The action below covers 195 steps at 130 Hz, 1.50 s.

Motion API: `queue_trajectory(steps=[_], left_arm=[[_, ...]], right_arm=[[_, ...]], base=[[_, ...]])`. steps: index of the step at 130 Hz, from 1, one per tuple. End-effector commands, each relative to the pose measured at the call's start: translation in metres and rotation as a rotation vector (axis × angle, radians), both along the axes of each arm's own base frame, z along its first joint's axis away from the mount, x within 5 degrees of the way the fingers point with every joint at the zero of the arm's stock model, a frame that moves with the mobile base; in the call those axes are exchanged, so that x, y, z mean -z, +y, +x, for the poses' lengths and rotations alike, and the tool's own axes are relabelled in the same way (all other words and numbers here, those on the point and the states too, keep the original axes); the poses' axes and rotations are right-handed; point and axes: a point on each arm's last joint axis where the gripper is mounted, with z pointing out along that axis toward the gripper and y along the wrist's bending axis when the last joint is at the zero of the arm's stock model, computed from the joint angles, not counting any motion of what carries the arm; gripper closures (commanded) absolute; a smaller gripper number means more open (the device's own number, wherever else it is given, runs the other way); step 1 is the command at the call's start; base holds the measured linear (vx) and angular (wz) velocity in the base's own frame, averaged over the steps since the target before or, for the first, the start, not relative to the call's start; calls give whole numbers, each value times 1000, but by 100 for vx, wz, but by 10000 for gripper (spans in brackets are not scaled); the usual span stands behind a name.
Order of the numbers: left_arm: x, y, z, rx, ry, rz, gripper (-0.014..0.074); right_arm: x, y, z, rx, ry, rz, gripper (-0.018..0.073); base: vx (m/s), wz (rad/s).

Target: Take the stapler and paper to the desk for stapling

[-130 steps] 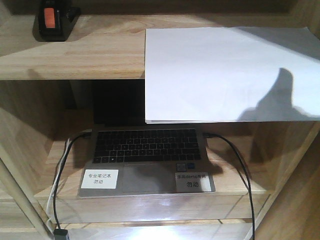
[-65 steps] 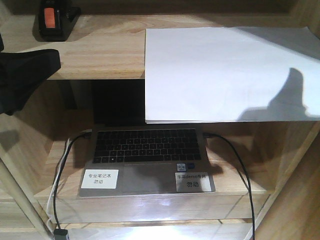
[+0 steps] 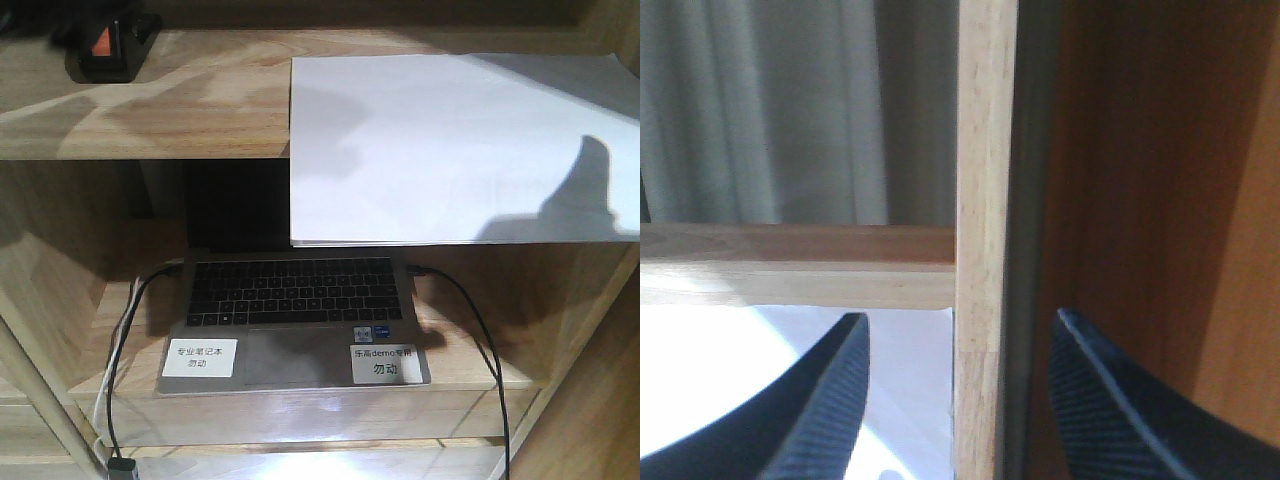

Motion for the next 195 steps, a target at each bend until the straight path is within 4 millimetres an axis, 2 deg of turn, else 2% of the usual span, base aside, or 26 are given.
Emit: queue_trajectory(steps=[1, 38, 73, 112, 140, 171, 195], left_arm=[[-27, -9, 7, -16, -80, -33, -83], [-37, -28, 55, -176, 95, 50, -83], [-46, -19, 81, -294, 168, 33, -75], [-30, -4, 114, -337, 229, -15, -50], [-12, -3, 137, -336, 270, 10, -42], [-7, -6, 143, -324, 279, -2, -9], [-8, -6, 144, -318, 266, -9, 103]], right_arm=[[-15, 0, -2, 1, -95, -8, 179], [-15, 0, -2, 1, -94, -8, 179], [-15, 0, -2, 1, -94, -8, 179], [-15, 0, -2, 1, -94, -8, 179], [-15, 0, -2, 1, -94, -8, 179], [-15, 0, -2, 1, -94, -8, 179], [-15, 0, -2, 1, -95, -8, 179]], base=[[0, 0], [0, 0], [0, 0], [0, 0], [0, 0], [0, 0], [0, 0]])
